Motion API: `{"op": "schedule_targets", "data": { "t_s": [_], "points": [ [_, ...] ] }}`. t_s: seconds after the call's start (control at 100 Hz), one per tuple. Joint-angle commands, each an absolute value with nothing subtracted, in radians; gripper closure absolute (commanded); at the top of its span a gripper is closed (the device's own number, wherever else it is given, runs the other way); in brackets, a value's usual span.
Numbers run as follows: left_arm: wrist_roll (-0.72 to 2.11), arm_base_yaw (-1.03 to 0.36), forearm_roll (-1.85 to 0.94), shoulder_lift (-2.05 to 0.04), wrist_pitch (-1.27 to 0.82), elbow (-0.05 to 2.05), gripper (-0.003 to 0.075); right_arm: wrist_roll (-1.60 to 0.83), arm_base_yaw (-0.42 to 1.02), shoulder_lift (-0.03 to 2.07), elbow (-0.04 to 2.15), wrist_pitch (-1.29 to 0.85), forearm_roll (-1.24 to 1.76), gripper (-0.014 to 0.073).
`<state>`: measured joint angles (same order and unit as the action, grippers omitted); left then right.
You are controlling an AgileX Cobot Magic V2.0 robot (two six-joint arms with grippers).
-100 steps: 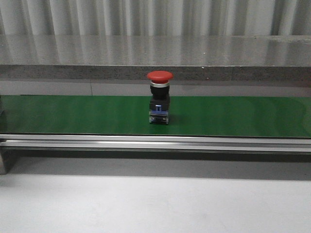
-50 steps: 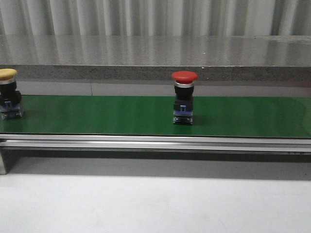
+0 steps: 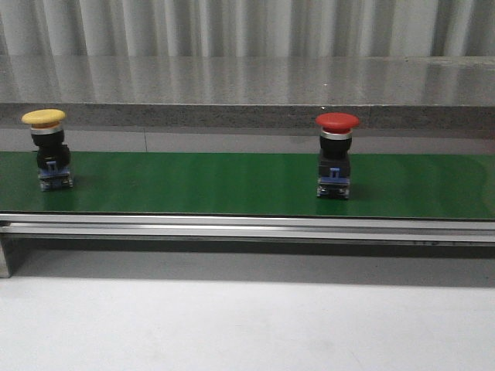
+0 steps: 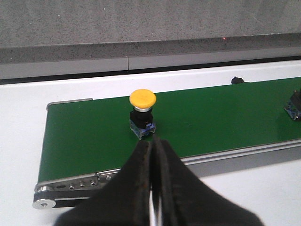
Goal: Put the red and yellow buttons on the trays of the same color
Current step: 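Lower the right gripper onto the red button at the belt end and grasp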
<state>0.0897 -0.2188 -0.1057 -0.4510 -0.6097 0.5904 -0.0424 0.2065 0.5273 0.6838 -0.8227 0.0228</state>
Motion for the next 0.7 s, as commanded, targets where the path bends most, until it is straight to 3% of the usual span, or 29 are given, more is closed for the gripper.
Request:
{"op": "schedule_targets", "data": {
  "t_s": [0.0, 0.06, 0.23, 0.33, 0.69],
  "points": [
    [0.088, -0.229, -0.114, -0.455, -0.533, 0.614, 0.0741, -0.035, 0.223, 0.661, 0.768, -0.779, 0.026, 0.0631],
    [0.088, -0.229, -0.114, -0.455, -0.533, 0.614, 0.0741, -0.035, 0.224, 0.744, 0.805, -0.781, 0.026, 0.0558],
    [0.088, -0.229, -0.114, -0.455, -0.533, 0.614, 0.0741, -0.034, 0.224, 0.987, 0.920, -0.799, 0.041, 0.0127],
    [0.088, -0.229, -0.114, -0.455, -0.533, 0.614, 0.0741, -0.034, 0.224, 1.100, 0.982, -0.826, 0.073, -0.0034],
    [0.088, -0.229, -0.114, -0.455, -0.533, 0.614, 0.0741, -0.080, 0.224, 1.396, 1.151, -0.902, 0.139, -0.0062]
  ]
}}
